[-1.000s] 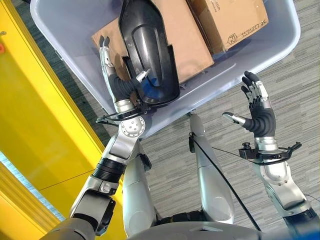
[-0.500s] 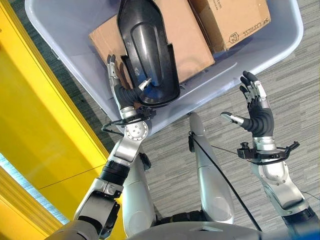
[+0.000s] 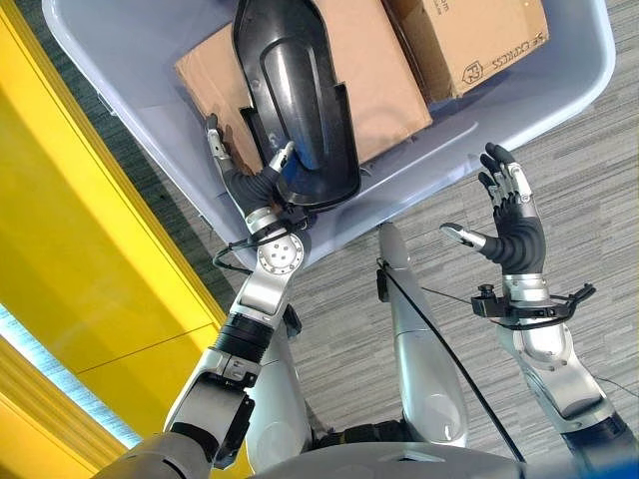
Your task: Move parts from the plastic box to the shelf.
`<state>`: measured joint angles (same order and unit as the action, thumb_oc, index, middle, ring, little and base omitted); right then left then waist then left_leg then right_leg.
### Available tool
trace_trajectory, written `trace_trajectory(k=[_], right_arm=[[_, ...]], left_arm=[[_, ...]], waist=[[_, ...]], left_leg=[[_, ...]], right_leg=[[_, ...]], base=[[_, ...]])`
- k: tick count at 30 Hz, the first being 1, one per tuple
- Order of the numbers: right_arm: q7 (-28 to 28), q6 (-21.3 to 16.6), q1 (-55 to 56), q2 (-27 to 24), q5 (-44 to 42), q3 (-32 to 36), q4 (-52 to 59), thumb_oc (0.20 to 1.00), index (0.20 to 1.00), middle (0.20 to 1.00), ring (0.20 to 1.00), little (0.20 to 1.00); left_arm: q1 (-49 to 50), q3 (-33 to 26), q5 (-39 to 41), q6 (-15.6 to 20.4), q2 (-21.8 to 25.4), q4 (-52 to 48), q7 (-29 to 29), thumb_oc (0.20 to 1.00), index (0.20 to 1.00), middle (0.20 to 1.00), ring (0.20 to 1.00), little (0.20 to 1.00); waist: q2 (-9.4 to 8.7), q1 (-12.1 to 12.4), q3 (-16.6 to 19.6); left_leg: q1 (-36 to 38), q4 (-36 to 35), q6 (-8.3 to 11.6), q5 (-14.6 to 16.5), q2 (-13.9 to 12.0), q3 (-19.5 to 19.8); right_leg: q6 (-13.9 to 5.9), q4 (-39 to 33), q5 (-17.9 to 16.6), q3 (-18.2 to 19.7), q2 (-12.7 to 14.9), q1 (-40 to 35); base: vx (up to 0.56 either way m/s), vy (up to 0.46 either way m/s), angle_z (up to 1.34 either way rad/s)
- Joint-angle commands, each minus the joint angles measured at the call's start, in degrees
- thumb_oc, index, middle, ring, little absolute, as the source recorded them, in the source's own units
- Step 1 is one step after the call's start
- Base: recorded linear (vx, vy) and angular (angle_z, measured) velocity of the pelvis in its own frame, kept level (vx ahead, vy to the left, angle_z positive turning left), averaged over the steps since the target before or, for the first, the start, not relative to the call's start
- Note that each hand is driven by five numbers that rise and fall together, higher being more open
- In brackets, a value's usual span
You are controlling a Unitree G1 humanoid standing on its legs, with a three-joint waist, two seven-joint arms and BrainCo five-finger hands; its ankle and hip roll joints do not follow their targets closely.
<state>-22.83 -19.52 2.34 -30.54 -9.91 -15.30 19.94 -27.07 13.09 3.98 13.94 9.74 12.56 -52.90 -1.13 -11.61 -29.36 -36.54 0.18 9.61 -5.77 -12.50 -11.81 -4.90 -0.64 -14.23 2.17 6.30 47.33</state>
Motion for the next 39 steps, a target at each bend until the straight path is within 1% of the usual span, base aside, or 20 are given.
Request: trace_trajectory(k=[1,2,3,4,5,7,8,13,20,36,39], right_arm=[[-1.0,-1.22,-2.1,-2.16,-0.28,1.55,3.68,1.0,1.0,1.0,1.0,1.0],[-1.08,-1.12,-2.17,-2.19,-0.3,1.42,3.59,1.0,1.0,1.0,1.0,1.0],[-1.2,-0.99,-2.39,-2.25,-0.32,1.2,3.42,1.0,1.0,1.0,1.0,1.0],[-1.24,-0.92,-2.52,-2.35,-0.32,1.1,3.35,1.0,1.0,1.0,1.0,1.0],[-1.28,-0.88,-2.64,-2.31,-0.22,1.05,3.29,1.0,1.0,1.0,1.0,1.0],[-1.23,-0.84,-2.73,-2.36,-0.18,0.95,3.29,1.0,1.0,1.0,1.0,1.0],[-1.12,-0.85,-2.75,-2.48,-0.23,0.93,3.27,1.0,1.0,1.0,1.0,1.0],[-1.06,-0.48,-2.9,-2.72,0.15,0.74,2.89,1.0,1.0,1.0,1.0,1.0],[-0.52,-0.35,-2.86,-2.51,0.2,0.82,2.61,1.0,1.0,1.0,1.0,1.0],[0.3,-0.51,-2.84,-2.24,-0.43,0.36,2.6,1.0,1.0,1.0,1.0,1.0],[0.41,-0.45,-2.71,-1.98,-0.44,0.57,2.56,1.0,1.0,1.0,1.0,1.0]], left_arm=[[-2.3,2.63,5.82,-2.38,0.3,7.2,2.4,1.0,1.0,1.0,1.0,1.0],[-2.78,3.05,5.88,-2.57,0.13,8.03,2.53,1.0,1.0,1.0,1.0,1.0],[-3.38,3.65,5.53,-3.09,0.11,9.19,2.66,0.875,0.875,0.875,0.875,0.875],[-3.9,4.17,4.94,-3.72,0.28,10.03,2.68,0.824,0.824,0.824,0.824,0.824],[-4.35,4.58,4.7,-4.0,0.24,11.0,2.73,0.674,0.674,0.674,0.674,0.674],[-4.79,4.87,4.44,-4.37,0.21,11.82,2.79,0.485,0.485,0.485,0.485,0.485],[-5.69,5.88,3.25,-5.44,0.52,13.34,3.26,0.2,0.2,0.2,0.2,0.2],[-7.44,7.43,1.88,-7.44,0.82,16.51,4.34,0.2,0.2,0.2,0.2,0.2],[-7.94,7.33,2.03,-8.57,0.7,18.18,5.54,0.2,0.2,0.2,0.2,0.2],[-7.99,6.35,3.78,-8.03,0.63,18.45,5.87,0.2,0.2,0.2,0.2,0.2],[-7.38,5.77,4.3,-7.16,1.06,16.03,6.18,0.2,0.2,0.2,0.2,0.2]], waist=[[-2.68,-2.15,-0.44],[-2.63,-2.26,-0.44],[-2.58,-2.38,-0.44],[-2.52,-2.48,-0.44],[-2.41,-2.61,-0.44],[-2.34,-2.68,-0.44],[-2.14,-2.78,-0.44],[-1.57,-3.07,-0.44],[-0.7,-3.38,-0.44],[0.09,-3.81,-0.44],[0.24,-3.73,-0.44]], left_leg=[[-2.74,7.35,-2.66,5.38,0.96,2.68],[-2.75,7.36,-2.68,5.38,0.99,2.62],[-2.73,7.37,-2.7,5.39,1.01,2.53],[-2.64,7.25,-2.7,5.4,1.05,2.39],[-2.53,7.18,-2.71,5.37,1.05,2.21],[-2.4,7.08,-2.7,5.38,1.05,1.98],[-2.2,6.92,-2.74,5.4,1.13,1.69],[-1.65,6.56,-2.84,5.53,1.18,1.11],[-0.72,6.11,-2.93,5.68,1.37,0.46],[1.23,5.52,-3.05,6.53,1.65,-0.84],[1.51,5.46,-3.05,6.62,1.7,-0.77]], right_leg=[[-3.33,11.64,9.58,-0.94,2.74,4.34],[-3.34,11.69,9.57,-0.89,2.76,4.48],[-3.36,11.81,9.59,-0.79,2.72,4.66],[-3.38,11.83,9.61,-0.73,2.69,4.74],[-3.39,11.84,9.62,-0.66,2.68,4.82],[-3.4,11.83,9.68,-0.53,2.61,4.91],[-3.42,11.98,9.74,-0.3,2.53,5.14],[-3.51,12.13,9.81,0.13,2.39,5.58],[-3.5,12.64,10.08,0.79,2.06,6.23],[-3.68,13.21,10.46,1.57,1.52,6.55],[-3.64,13.29,10.55,1.59,1.37,6.4]], base=[[0.0,0.0,0.0],[0.0,0.0,0.0],[0.0,0.0,0.0],[0.0,0.0,0.0],[0.0,0.0,0.0],[0.0,0.0,0.0],[0.0,0.0,0.0],[0.0,0.001,-0.01],[0.02,0.005,-0.05],[0.01,0.004,-0.02],[0.0,0.0,0.0]])
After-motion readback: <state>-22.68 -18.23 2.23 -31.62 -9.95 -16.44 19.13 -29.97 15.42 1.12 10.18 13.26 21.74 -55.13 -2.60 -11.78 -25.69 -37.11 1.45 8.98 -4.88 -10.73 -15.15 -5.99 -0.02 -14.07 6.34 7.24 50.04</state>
